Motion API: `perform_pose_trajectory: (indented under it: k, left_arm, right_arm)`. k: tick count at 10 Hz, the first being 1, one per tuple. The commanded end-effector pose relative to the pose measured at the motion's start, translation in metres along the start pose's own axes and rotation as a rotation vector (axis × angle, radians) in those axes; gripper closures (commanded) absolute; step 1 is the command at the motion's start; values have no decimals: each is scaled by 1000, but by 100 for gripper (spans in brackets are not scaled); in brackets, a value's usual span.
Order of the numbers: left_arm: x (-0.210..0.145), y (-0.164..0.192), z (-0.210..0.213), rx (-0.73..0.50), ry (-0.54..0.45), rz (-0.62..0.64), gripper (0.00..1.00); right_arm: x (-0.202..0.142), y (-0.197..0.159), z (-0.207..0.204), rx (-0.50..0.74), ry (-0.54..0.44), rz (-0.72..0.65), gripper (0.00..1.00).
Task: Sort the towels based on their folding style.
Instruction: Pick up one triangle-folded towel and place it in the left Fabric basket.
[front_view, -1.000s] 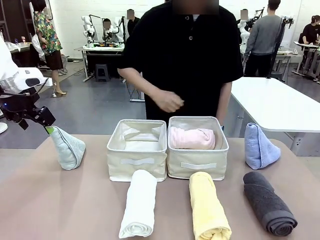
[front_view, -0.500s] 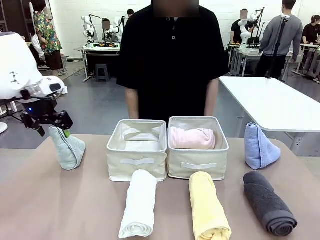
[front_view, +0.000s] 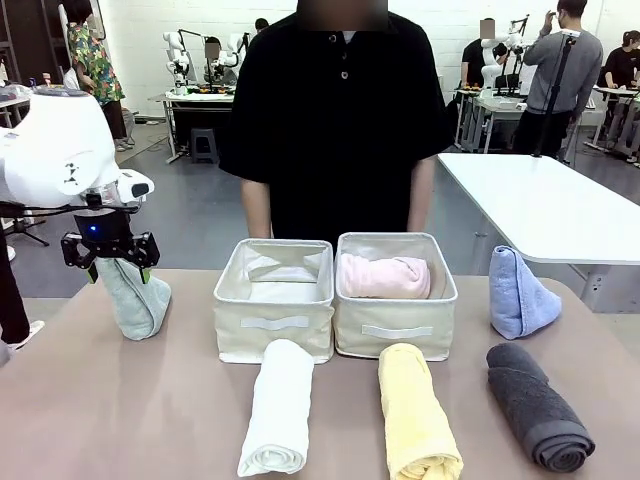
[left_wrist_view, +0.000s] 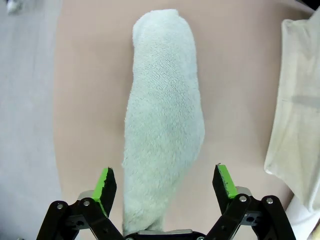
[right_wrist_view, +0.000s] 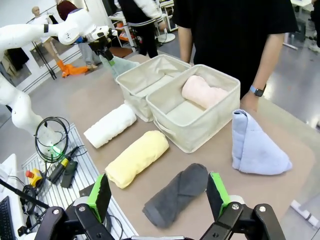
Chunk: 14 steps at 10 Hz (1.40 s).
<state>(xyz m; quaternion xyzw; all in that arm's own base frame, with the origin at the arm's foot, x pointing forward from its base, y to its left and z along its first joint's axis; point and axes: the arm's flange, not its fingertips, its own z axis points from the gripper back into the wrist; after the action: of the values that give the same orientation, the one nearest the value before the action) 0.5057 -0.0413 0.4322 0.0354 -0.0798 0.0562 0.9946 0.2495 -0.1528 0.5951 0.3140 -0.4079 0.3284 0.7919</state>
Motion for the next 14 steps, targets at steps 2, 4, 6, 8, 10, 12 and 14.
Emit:
perform_pose_trajectory:
  k: [2,4,6,8,10,12,14]
  left_arm:
    - [10,-10,-6,64,13,30,0]
    - [10,-10,-8,63,10,14,54]
    - [10,-8,-7,57,8,11,100]
    - [9,-7,-5,57,7,8,100]
    - [8,-6,-4,56,6,4,100]
    - [8,-5,-2,56,5,-4,100]
    - [5,0,8,31,-3,-61,100]
  right_arm:
    - [4,-1,1,15,-21,13,0]
    - [4,-1,1,15,-21,13,0]
    - [4,-1,1,15,-21,13,0]
    - [4,-1,1,15,-21,13,0]
    - [4,-1,1,15,-21,13,0]
    - [4,-1,1,15,-21,13,0]
    - [4,-1,1,15,-21,13,0]
